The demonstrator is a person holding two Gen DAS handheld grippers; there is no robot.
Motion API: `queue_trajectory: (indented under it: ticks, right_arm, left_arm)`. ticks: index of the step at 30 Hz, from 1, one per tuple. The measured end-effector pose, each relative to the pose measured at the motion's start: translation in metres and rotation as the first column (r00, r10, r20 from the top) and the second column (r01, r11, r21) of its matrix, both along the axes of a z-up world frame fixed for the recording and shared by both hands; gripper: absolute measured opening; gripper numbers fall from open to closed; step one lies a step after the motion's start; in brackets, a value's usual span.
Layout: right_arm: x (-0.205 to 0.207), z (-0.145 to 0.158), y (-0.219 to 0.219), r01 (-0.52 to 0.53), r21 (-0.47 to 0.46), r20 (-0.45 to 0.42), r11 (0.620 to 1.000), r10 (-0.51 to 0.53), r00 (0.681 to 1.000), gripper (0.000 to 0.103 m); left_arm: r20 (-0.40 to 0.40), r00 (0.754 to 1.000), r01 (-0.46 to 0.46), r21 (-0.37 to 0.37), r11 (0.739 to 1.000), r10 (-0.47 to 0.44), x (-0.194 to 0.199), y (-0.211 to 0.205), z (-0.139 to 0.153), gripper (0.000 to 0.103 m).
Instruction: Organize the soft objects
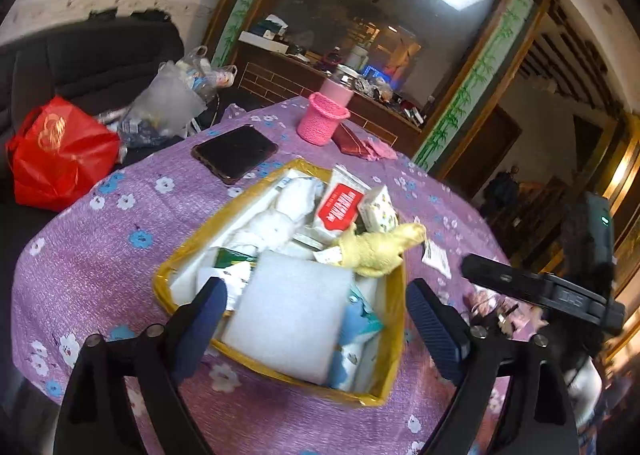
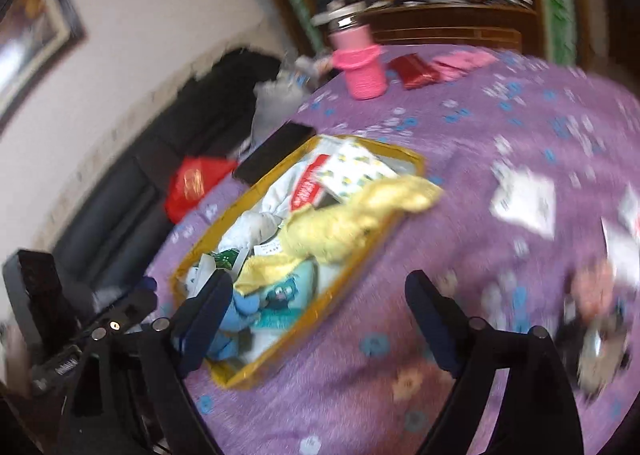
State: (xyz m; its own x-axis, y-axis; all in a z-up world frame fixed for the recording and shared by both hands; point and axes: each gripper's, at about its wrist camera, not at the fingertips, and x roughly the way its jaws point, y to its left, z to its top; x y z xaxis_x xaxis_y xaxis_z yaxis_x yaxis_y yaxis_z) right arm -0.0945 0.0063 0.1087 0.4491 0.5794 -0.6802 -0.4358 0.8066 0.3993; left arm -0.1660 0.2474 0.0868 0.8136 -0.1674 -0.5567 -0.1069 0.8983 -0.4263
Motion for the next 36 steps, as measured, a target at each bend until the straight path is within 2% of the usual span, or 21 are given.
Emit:
queue_trajectory:
  ticks: [3,4,6,9,12,16,24,31,36]
  right_arm:
    - [-0.013,-0.008,-0.029,0.078,0.092,-0.03,0.993,-0.076,0.997,0.088]
    - [-0.017,-0.008,-0.037,0.102,0.105,-0.027,0.989,-0.1,0.995,0.088]
    - [-0.028,-0.008,-0.054,0.153,0.109,0.003,0.982,-0.154,0.988,0.088]
    - [-0.044,-0.006,-0.072,0.222,0.063,0.079,0.973,-0.227,0.971,0.088]
    - [-0.056,-0.004,-0.089,0.267,0.041,0.128,0.963,-0.27,0.954,0.088]
    - [-0.063,-0.008,-0.108,0.299,0.033,0.143,0.954,-0.3,0.943,0.09]
    - [-0.068,-0.017,-0.136,0.332,0.051,0.128,0.942,-0.336,0.933,0.09]
    - [-0.067,-0.019,-0.159,0.365,0.073,0.121,0.928,-0.371,0.921,0.09]
    - [-0.062,-0.018,-0.2,0.44,0.099,0.106,0.893,-0.449,0.887,0.09]
  left_arm:
    - [0.003,1.0,0.007,0.125,0.992,-0.007,-0.003,-0.035,0.007,0.097]
    - [0.001,1.0,0.006,0.186,0.983,-0.007,-0.004,-0.05,0.009,0.097]
    - [0.004,1.0,-0.001,0.304,0.953,-0.001,-0.007,-0.077,0.012,0.097]
    - [0.003,1.0,0.006,0.462,0.887,-0.008,-0.009,-0.116,0.012,0.098]
    - [-0.014,0.999,0.042,0.519,0.854,-0.041,-0.009,-0.138,0.009,0.098]
    - [-0.055,0.996,0.094,0.542,0.835,-0.077,-0.006,-0.159,0.004,0.098]
    - [-0.088,0.99,0.137,0.577,0.805,-0.106,-0.008,-0.187,0.002,0.098]
    - [-0.119,0.985,0.174,0.584,0.793,-0.128,-0.002,-0.203,-0.003,0.098]
    - [-0.163,0.974,0.221,0.568,0.793,-0.155,0.009,-0.21,-0.011,0.098]
